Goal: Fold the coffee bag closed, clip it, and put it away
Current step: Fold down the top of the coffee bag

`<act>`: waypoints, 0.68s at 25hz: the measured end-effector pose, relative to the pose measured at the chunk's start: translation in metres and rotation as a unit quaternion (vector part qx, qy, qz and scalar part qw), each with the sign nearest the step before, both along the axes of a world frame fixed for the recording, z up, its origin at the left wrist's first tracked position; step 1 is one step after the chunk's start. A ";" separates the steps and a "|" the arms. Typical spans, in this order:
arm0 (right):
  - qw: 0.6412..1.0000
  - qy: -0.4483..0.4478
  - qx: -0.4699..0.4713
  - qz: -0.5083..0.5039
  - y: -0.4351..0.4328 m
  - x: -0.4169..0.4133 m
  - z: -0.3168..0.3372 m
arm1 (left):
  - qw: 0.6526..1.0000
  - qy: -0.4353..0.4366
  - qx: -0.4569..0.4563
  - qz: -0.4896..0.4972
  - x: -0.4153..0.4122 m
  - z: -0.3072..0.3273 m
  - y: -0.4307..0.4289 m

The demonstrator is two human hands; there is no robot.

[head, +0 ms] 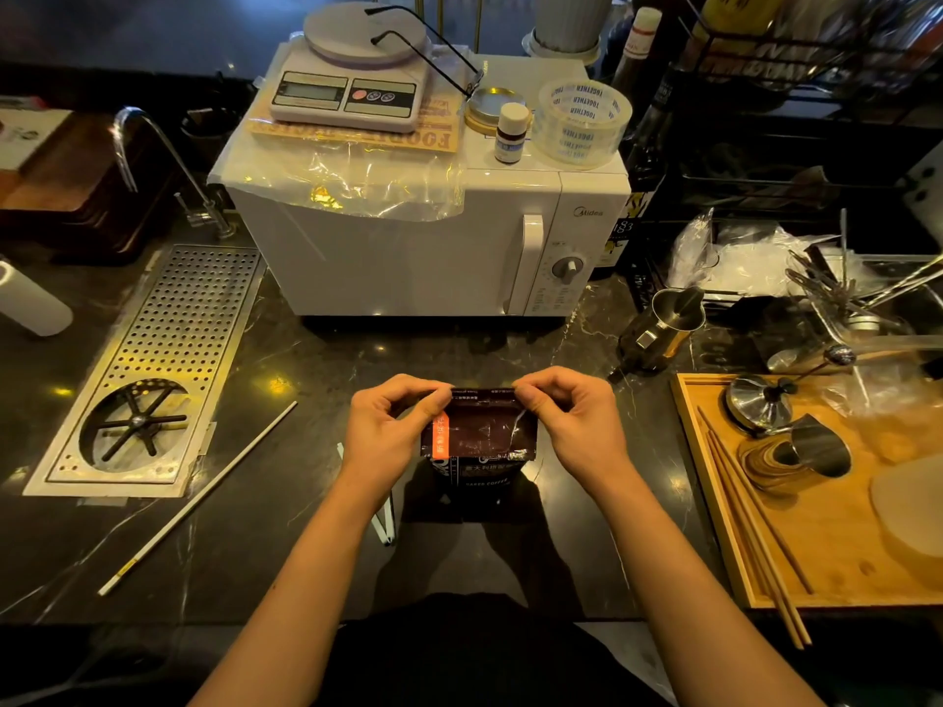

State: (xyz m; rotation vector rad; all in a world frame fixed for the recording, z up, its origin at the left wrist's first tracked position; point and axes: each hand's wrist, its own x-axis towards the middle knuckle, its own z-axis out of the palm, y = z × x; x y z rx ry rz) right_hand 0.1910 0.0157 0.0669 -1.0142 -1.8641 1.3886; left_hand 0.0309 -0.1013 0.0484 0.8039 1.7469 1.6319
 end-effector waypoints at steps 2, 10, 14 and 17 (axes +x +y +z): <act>0.999 -0.017 0.030 -0.005 0.002 0.001 -0.001 | 1.000 0.016 -0.004 -0.019 0.000 0.002 0.001; 0.993 -0.034 0.101 -0.043 -0.004 -0.006 -0.005 | 0.998 0.040 -0.017 0.049 -0.006 0.000 -0.002; 0.992 -0.029 0.116 -0.047 -0.001 -0.004 -0.004 | 0.998 0.064 -0.029 0.004 -0.006 0.009 0.002; 0.991 -0.022 0.127 -0.037 -0.004 -0.007 -0.005 | 0.996 0.077 -0.035 -0.040 0.001 0.012 0.011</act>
